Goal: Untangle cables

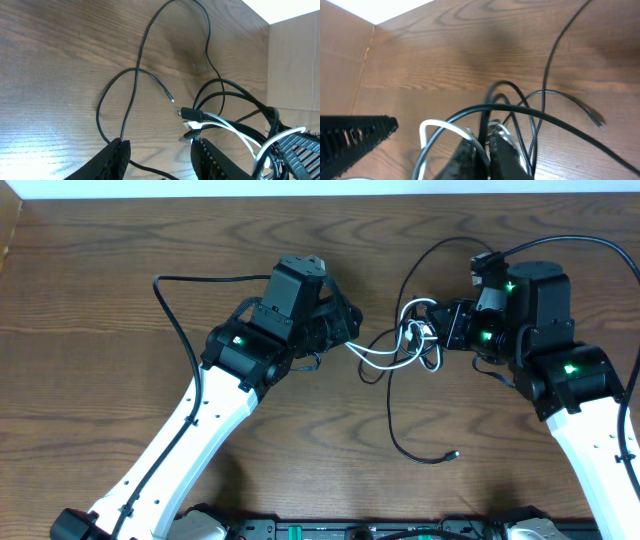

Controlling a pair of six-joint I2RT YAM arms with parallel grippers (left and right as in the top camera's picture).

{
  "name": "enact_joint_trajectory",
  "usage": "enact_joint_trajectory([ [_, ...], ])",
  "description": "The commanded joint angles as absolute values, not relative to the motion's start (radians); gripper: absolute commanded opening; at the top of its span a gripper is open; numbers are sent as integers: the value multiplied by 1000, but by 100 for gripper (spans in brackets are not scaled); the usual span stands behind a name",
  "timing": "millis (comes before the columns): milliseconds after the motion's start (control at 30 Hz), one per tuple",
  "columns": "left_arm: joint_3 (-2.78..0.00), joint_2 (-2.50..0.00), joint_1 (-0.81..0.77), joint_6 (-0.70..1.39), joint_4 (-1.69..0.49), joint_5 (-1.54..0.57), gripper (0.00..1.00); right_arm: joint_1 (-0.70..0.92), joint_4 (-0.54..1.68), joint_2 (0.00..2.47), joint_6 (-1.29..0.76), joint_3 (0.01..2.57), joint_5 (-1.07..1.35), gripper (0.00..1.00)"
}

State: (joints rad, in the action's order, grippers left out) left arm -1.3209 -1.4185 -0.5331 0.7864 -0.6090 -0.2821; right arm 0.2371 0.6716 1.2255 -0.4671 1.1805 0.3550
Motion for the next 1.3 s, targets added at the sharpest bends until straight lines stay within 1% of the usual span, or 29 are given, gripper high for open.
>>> enact_joint_trajectory([
  [0, -1332, -1422, -533, 791, -620, -268, 45, 237, 666, 1217, -475, 1184, 386, 14],
  [133, -1332, -1422, -533, 791, -625, -269, 45, 237, 666, 1219, -475, 1184, 396, 16],
  [267, -1332, -1422, -533, 790, -625, -268, 45, 237, 667, 1219, -474, 1184, 395, 16],
  [300, -1332, -1422, -533, 789, -625, -268, 46, 237, 667, 1219, -474, 1184, 395, 18],
  [367, -1332, -1423, -533, 778, -625, -268, 45, 237, 669, 1221, -459, 1184, 395, 27],
  [433, -1332, -1425, -533, 759, -628, -267, 45, 237, 675, 1225, -427, 1184, 389, 43],
  [467, -1332, -1426, -533, 752, -629, -267, 45, 237, 683, 1227, -416, 1184, 376, 49],
  [533, -1331, -1431, -533, 753, -644, -268, 46, 237, 714, 1231, -406, 1184, 321, 56],
  [567, -1331, -1438, -533, 752, -659, -267, 45, 237, 745, 1235, -406, 1184, 255, 59],
  [600, -1331, -1443, -533, 752, -667, -266, 46, 237, 767, 1236, -406, 1184, 210, 60],
  [733, -1331, -1474, -533, 753, -713, -214, 45, 236, 866, 1237, -402, 1184, 43, 61],
  [800, -1331, -1493, -533, 753, -728, -191, 46, 236, 912, 1241, -403, 1183, 0, 59],
  [900, -1331, -1512, -533, 754, -728, -185, 46, 237, 968, 1267, -402, 1180, 4, 57],
  [1067, -1331, -1522, -533, 757, -740, -129, 46, 237, 1003, 1364, -350, 1158, 47, 57],
  [1167, -1331, -1522, -526, 761, -754, -111, 46, 237, 1002, 1440, -311, 1155, 115, 57],
  [1267, -1331, -1522, -505, 761, -775, -111, 46, 237, 1003, 1510, -247, 1155, 134, 61],
])
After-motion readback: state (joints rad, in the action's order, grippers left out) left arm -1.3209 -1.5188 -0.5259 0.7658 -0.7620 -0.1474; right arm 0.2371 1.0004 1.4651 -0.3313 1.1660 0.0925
